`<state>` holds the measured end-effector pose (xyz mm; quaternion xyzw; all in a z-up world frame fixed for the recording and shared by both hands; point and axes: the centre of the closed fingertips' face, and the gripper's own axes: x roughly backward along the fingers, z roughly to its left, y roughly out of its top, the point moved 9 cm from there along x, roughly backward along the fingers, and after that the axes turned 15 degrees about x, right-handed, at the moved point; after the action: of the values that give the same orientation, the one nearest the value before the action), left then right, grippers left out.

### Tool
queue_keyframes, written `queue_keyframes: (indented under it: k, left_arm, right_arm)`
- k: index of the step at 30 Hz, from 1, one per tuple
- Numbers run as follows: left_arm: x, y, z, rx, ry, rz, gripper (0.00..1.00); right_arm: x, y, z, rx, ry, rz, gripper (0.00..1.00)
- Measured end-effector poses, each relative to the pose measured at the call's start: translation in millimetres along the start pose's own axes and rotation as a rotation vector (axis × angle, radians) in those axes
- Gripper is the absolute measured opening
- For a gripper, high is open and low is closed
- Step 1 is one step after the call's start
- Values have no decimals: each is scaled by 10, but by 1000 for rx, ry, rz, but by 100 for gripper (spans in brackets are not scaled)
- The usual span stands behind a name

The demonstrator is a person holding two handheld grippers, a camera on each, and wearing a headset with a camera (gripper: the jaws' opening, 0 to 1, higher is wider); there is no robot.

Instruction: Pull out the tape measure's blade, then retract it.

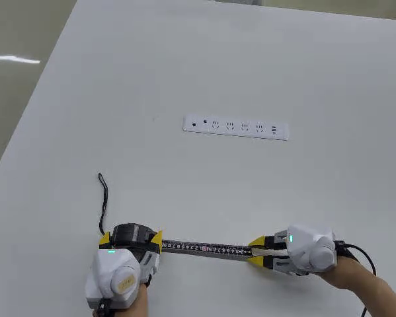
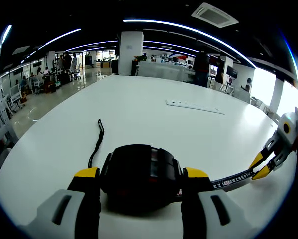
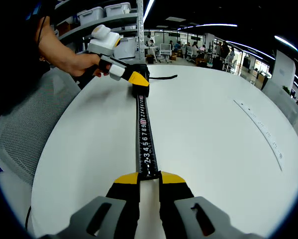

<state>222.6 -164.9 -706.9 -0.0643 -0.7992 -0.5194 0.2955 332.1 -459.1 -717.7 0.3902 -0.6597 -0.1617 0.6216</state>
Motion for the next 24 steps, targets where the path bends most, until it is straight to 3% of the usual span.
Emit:
queue_keyframes:
  k: [24]
  left_arm:
    - [6,23,37,51,-19,13,62]
  right_arm:
    - [-130,137,-64,12,-8,-20,12]
